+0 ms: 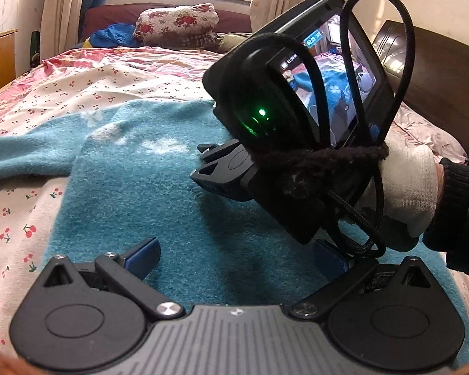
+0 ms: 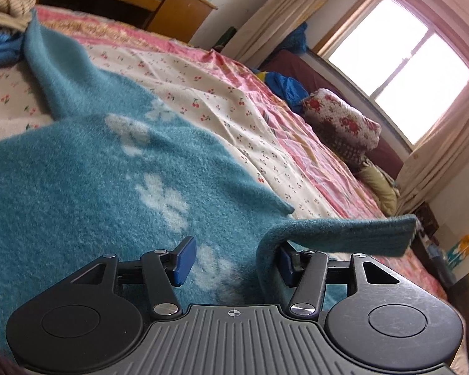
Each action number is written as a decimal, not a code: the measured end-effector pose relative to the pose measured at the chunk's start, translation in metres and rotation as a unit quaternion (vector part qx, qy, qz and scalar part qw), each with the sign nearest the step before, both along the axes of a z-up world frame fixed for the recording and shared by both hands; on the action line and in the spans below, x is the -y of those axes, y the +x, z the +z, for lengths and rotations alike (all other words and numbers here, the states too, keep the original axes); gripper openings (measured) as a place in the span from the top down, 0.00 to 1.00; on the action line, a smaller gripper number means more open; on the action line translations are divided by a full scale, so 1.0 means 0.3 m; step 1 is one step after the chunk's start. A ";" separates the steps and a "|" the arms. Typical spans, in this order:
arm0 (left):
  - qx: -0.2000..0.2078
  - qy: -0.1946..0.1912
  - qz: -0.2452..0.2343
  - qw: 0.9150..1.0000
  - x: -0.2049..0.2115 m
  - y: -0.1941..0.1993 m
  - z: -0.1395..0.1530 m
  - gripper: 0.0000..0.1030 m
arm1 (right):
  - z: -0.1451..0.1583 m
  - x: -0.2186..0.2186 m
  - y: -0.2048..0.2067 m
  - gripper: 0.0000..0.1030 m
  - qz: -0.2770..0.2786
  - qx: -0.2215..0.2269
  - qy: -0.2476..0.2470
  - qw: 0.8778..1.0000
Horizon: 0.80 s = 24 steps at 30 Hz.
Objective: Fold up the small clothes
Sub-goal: 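Carry the sleeve cuff with the right tool across the sweater body and release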
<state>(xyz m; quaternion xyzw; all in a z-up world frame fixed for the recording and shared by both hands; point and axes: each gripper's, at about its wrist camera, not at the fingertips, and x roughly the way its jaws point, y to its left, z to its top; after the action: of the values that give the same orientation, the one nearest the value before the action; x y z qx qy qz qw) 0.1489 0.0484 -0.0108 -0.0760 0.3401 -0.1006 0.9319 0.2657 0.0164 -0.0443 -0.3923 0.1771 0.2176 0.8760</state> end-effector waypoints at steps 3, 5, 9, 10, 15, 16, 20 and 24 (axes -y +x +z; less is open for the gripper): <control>0.004 -0.004 -0.001 1.000 -0.005 -0.003 0.006 0.00 | 0.013 0.013 -0.005 0.45 -0.003 -0.010 0.004 1.000; 0.007 -0.008 0.000 1.000 -0.010 -0.005 0.011 0.00 | 0.024 0.026 -0.014 0.44 -0.001 -0.013 0.008 1.000; 0.009 -0.016 0.004 1.000 -0.022 -0.007 0.015 0.00 | 0.054 0.039 -0.024 0.43 0.010 -0.022 0.031 0.999; 0.008 -0.017 0.004 1.000 -0.023 -0.008 0.016 0.00 | 0.055 0.033 -0.024 0.43 0.012 -0.022 0.031 0.999; -0.002 -0.008 -0.003 1.000 -0.013 -0.004 0.005 0.00 | 0.054 0.002 -0.043 0.40 0.043 -0.037 0.045 0.997; -0.006 -0.008 -0.004 1.000 -0.012 -0.002 0.002 0.00 | 0.052 -0.004 -0.047 0.39 0.046 -0.039 0.046 0.997; -0.011 -0.013 0.000 1.000 -0.022 0.001 -0.008 0.00 | 0.057 0.010 -0.043 0.38 0.039 -0.058 0.069 0.995; -0.010 -0.025 0.017 0.999 -0.052 0.006 -0.017 0.00 | 0.097 0.078 -0.031 0.38 0.007 -0.074 0.119 0.990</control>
<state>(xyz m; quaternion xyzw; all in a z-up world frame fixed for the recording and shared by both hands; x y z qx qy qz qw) 0.1507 0.0641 -0.0159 -0.1064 0.3458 -0.0926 0.9276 0.2563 -0.0070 -0.0153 -0.2687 0.2119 0.2718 0.8994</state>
